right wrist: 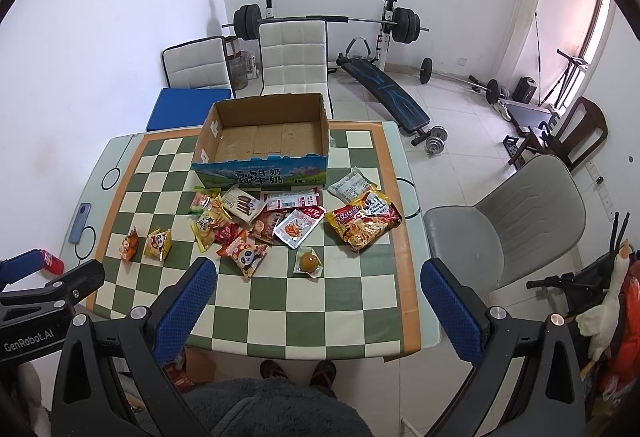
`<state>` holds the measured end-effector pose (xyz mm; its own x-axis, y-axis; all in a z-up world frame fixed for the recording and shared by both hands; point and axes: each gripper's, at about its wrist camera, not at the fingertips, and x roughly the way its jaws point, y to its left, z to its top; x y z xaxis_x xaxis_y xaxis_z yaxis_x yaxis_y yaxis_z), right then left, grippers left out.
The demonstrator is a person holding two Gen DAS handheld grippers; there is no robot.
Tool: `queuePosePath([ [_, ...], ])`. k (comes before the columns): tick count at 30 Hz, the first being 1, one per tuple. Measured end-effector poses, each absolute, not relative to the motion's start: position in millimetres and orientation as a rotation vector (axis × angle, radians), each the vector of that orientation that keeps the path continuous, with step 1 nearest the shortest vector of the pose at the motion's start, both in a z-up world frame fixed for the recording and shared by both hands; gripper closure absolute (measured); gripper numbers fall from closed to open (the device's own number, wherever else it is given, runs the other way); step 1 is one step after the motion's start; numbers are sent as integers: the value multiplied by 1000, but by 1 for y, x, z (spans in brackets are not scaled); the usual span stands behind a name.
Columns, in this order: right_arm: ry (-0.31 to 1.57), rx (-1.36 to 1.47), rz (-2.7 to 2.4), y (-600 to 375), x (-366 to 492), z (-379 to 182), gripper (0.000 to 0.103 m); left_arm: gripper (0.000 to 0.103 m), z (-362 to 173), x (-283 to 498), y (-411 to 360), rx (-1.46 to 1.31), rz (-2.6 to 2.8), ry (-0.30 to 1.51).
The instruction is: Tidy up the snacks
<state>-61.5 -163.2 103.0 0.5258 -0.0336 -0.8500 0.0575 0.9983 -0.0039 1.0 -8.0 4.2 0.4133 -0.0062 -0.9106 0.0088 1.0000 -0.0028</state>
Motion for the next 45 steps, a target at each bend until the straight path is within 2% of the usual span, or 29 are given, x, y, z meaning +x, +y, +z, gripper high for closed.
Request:
queuePosePath([
  [45,1030,47,-30,-151,-57,106,0,0,-1,1,-7,-7,-14,1124],
])
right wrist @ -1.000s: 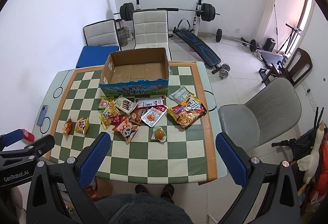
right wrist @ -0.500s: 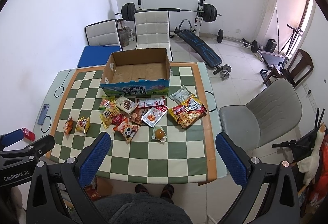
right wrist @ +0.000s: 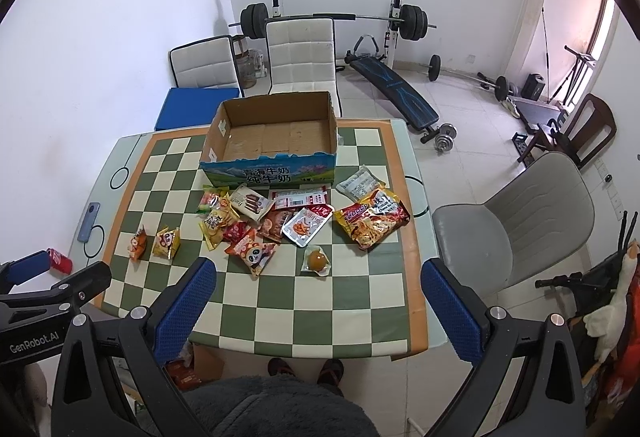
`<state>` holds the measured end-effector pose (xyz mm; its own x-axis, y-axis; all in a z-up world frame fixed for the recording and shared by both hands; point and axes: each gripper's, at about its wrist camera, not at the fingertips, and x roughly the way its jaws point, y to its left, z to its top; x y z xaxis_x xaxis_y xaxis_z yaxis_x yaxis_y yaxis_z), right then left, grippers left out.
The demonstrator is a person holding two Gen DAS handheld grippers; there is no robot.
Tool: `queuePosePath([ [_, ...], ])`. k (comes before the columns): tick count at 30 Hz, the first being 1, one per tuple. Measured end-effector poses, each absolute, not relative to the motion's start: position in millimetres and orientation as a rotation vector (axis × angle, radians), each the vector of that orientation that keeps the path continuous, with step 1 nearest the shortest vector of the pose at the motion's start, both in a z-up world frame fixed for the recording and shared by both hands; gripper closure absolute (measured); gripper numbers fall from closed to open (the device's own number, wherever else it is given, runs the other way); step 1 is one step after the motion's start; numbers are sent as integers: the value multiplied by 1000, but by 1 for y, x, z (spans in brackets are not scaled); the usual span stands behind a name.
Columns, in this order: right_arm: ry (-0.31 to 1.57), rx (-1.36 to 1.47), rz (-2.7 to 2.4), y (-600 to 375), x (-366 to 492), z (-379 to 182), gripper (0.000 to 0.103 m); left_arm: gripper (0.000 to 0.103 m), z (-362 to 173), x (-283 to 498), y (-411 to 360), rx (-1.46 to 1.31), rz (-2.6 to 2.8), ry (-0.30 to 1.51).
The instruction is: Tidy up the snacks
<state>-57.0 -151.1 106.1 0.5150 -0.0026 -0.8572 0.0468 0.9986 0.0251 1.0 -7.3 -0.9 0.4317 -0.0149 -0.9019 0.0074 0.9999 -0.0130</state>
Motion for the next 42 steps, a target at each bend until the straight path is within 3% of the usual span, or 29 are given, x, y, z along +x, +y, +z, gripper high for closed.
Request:
queuePosePath([
  [9,1144,285,-60,-175,-14,43,0,0,-67,66,0,157,15,1152],
  [16,1319,550,-213,-230,52,-79,0,0,-145,135,8,248,-47,1216],
  [26,1543,587,-337,-265,136,-235,0,0,-266,236,9,408,-116,1388],
  [37,1649,589,-322,-266,185,-292,0,0,-359,279,1,571,-314,1551],
  [39,1654,591,-333,-270,189,-294,0,8,-362,280,-1,538,-338,1548],
  [42,1645,595,-365,-280,196,-295,0,44,-364,282,2,417,-360,1595],
])
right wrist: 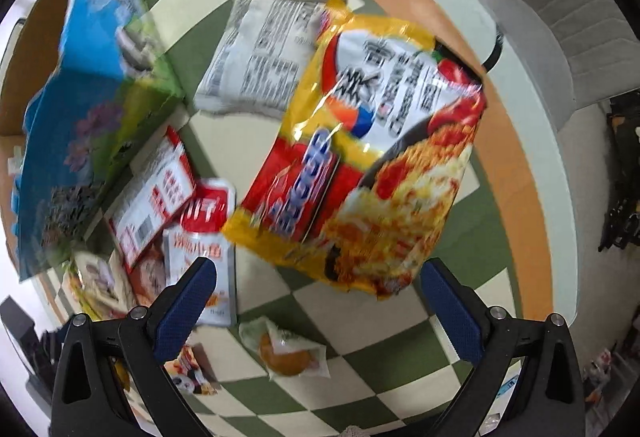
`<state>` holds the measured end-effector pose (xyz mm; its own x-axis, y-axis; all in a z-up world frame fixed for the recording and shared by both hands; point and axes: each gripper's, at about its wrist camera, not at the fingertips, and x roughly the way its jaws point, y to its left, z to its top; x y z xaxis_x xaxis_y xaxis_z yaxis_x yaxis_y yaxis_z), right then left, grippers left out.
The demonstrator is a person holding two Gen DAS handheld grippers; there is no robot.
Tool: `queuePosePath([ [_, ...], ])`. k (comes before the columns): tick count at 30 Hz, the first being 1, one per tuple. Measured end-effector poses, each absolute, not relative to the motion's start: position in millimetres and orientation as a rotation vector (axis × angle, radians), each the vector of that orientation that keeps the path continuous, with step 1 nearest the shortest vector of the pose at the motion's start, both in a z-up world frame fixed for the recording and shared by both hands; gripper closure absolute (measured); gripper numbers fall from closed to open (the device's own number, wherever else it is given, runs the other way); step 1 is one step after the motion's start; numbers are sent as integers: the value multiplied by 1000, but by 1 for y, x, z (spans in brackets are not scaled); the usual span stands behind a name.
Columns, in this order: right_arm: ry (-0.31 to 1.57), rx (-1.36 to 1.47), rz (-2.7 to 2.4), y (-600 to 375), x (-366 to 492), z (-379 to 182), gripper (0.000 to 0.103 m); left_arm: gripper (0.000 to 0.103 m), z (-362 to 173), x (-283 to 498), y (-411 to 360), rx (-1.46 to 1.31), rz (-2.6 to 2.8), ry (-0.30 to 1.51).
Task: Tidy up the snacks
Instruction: 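Grasp yellow cookie bag with left tool while right tool grasps yellow noodle bag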
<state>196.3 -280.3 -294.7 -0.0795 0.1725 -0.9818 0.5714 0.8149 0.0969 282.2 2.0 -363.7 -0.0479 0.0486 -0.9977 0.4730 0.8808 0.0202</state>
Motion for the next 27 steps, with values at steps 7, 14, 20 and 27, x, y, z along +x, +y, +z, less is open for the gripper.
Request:
queuePosePath([
  [7,1667,678,-473,-318,212,-320,0,46,-366,267,32,188,-196,1633],
  [14,1740,677,-563,-343,236,-347,0,46,-375,245,83,-50,-86,1679],
  [20,1793,492,-496,-339,241,-349,10,44,-382,234,121,-105,-82,1678],
  [27,1873,174,-204,-296,221,-354,10,44,-403,214,138,-30,-80,1741],
])
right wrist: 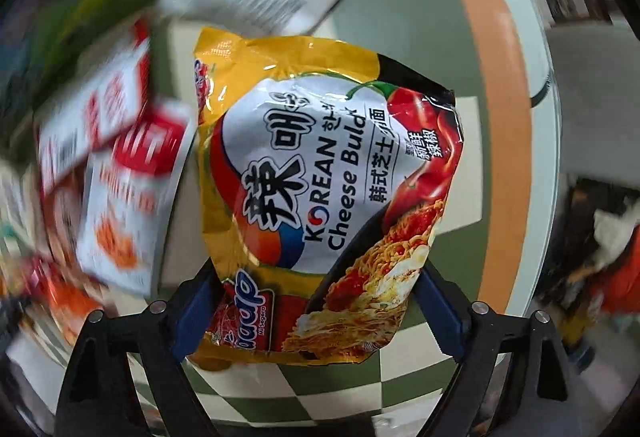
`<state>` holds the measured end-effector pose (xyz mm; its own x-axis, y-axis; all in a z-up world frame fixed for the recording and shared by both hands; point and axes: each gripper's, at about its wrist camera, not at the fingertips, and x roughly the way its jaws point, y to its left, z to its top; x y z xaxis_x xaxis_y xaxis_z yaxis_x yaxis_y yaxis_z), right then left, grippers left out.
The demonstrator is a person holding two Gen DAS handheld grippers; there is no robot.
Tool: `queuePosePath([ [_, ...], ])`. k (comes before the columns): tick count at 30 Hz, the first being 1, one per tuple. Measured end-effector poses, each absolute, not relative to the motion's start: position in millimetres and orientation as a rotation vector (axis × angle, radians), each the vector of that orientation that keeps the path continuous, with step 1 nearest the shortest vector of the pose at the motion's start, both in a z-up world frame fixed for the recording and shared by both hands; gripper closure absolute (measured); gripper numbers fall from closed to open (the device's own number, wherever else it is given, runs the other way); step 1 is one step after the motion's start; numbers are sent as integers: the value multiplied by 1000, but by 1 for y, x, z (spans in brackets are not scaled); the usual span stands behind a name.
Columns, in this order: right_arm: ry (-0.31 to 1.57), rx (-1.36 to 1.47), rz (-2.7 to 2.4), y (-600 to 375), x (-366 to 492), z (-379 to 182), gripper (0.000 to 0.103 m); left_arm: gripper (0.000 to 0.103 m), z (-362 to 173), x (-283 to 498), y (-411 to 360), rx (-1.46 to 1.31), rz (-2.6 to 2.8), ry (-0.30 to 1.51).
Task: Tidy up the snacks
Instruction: 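Grasp yellow cookie bag with left tool while right tool grasps yellow noodle bag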
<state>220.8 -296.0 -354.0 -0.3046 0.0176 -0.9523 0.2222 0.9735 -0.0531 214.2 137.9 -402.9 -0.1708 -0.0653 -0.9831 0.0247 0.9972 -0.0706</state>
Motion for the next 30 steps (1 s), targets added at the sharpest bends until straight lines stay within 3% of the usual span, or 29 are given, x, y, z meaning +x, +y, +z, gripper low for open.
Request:
queuePosePath([
  [3,1857,187,-194,-307,218,-357,8,47,-410,203,154,-13,-62,1713],
  [7,1866,231,-225,-305,196,-363,8,64,-400,182,169,-29,-62,1690],
  [14,1802,271,-233,-293,205,-362,14,68,-382,155,194,-59,-41,1671],
  [22,1736,294,-114,-296,187,-320,14,68,-304,137,230,-181,-73,1586],
  [25,1706,308,-35,-300,192,-309,14,68,-240,142,238,-222,-103,1531],
  [30,1608,318,108,-304,207,-245,14,68,-174,182,189,-285,-188,1461],
])
